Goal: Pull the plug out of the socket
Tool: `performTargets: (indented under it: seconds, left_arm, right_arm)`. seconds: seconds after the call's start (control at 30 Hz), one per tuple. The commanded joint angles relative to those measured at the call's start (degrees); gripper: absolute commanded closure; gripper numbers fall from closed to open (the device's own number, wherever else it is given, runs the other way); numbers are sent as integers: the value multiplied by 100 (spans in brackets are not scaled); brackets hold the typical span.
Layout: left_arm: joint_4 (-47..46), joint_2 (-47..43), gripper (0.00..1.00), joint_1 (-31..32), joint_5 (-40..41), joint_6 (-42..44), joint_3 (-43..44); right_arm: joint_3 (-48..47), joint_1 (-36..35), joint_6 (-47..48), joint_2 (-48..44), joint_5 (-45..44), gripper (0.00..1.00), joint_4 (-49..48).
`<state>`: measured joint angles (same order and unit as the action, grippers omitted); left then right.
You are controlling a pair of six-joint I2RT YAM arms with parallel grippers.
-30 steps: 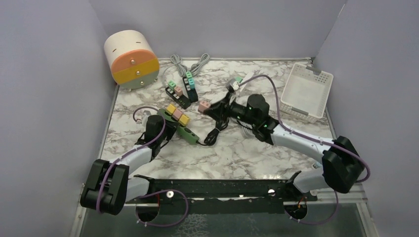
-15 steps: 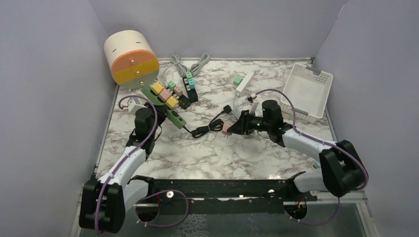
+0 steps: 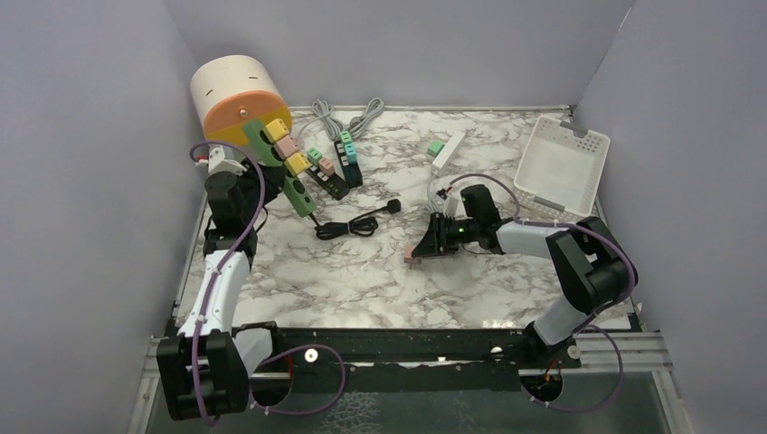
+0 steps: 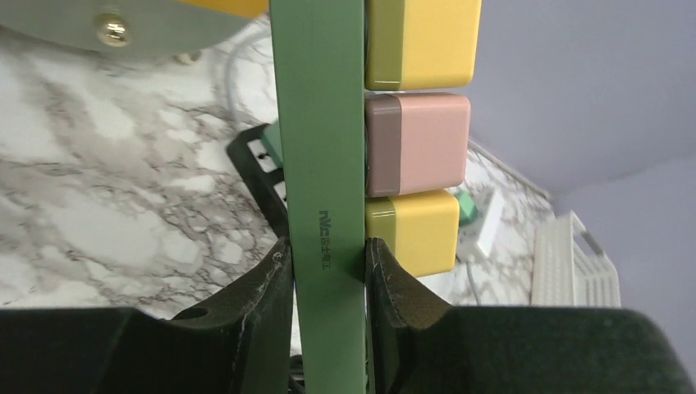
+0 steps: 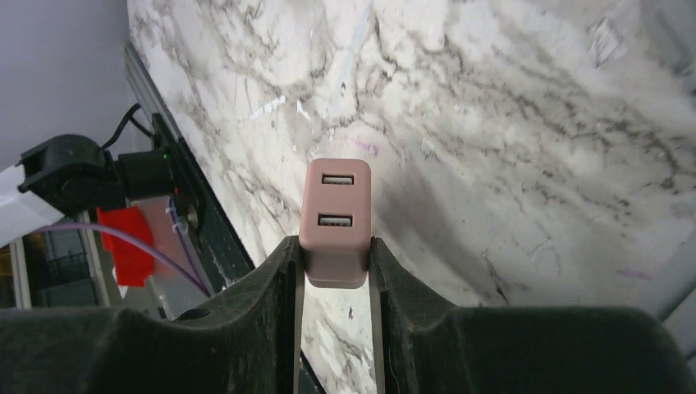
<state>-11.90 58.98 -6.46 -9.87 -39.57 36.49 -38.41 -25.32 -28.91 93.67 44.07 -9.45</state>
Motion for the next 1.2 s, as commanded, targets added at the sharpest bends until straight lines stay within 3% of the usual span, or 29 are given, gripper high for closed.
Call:
performTargets:
  seconds: [0.0, 0.07, 0.17, 0.37, 0.57, 0.73, 0.77, 0.83, 1.17]
  left_arm:
    - [-385, 123, 100, -74, -1951, 647, 368]
    - [-247, 175, 100, -83, -2352, 752, 389]
    - [-232, 276, 100, -84, -3171, 783, 351]
    - [-432, 356, 100, -84, -3888, 627, 148]
    - [-392, 296, 100, -77, -3880, 613, 56]
    - [-427, 106, 100, -40, -3476, 512, -194]
    - [-427, 57, 100, -40, -3397, 505, -249]
    - [-430, 8, 100, -39, -3261, 463, -316]
    - [-453, -44, 100, -31, -3039, 346, -331]
  right_arm:
    - [-436, 20, 398, 60, -568, 92, 427]
    - [-642, 19, 557, 106, -848, 85, 645]
    - [-955, 18, 795, 168, -1235, 66, 980]
    - [-1561, 19, 1055, 53, -1619, 50, 1183]
    - [-2220, 19, 939, 74, -1366, 47, 914]
    - [-2494, -8, 400, 22, -804, 42, -137]
    - [-2537, -65, 278, 27, -692, 34, -355]
    - [-2725, -267, 222, 65, -688, 27, -533]
    - [-3688, -1169, -256, 786, -756, 26, -728]
